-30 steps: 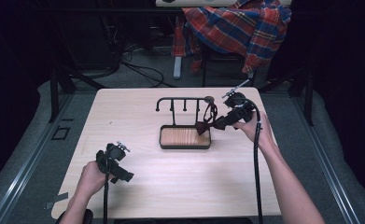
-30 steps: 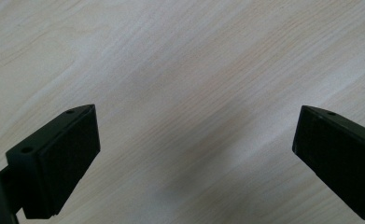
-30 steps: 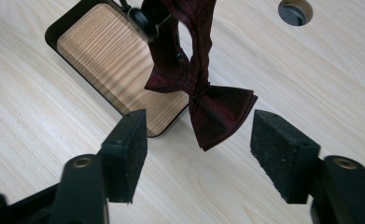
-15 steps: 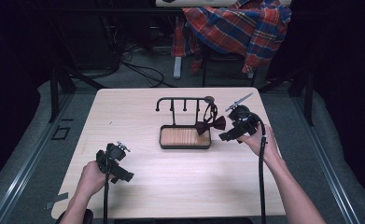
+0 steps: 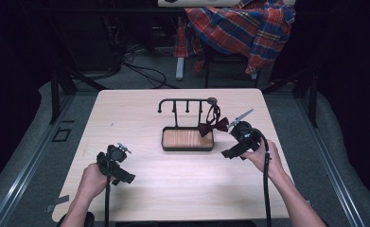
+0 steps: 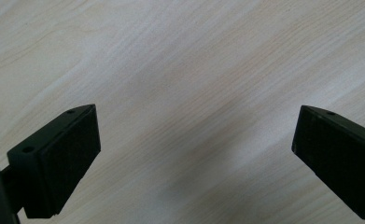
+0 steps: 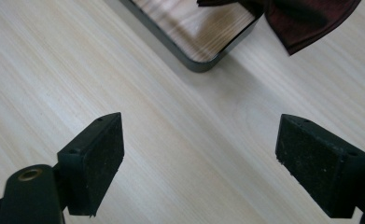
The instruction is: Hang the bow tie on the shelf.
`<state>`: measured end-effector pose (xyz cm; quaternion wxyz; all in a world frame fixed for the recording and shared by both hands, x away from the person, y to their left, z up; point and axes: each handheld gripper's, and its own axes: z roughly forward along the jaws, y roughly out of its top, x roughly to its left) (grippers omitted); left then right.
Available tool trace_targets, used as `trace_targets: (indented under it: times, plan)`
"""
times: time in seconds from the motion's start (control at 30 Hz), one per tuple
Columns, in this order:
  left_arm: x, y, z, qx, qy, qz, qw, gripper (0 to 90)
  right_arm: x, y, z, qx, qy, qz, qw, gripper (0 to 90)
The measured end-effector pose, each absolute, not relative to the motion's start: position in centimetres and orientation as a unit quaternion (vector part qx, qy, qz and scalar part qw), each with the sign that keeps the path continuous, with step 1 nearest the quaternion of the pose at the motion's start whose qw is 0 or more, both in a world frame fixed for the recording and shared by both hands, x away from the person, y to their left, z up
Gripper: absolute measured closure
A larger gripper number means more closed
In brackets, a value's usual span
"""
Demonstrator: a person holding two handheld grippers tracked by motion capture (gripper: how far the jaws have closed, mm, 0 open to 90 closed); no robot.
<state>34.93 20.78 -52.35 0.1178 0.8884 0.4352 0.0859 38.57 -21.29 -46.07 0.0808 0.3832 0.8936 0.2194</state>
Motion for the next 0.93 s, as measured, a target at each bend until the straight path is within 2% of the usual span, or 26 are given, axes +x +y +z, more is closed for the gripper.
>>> trace_targets:
  times: [0.6, 0.93]
  plan:
    - [34.9, 20.7, -52.3, 0.892, 0.428, 0.084, 0.115, 1.1, 35.6, -21.6, -48.6, 0.373, 0.905, 0.196, 0.055, 13.6]
    - [34.9, 20.5, -52.3, 0.893, 0.426, 0.086, 0.117, 1.1, 35.5, -21.9, -49.2, 0.371, 0.909, 0.184, 0.051, 15.2]
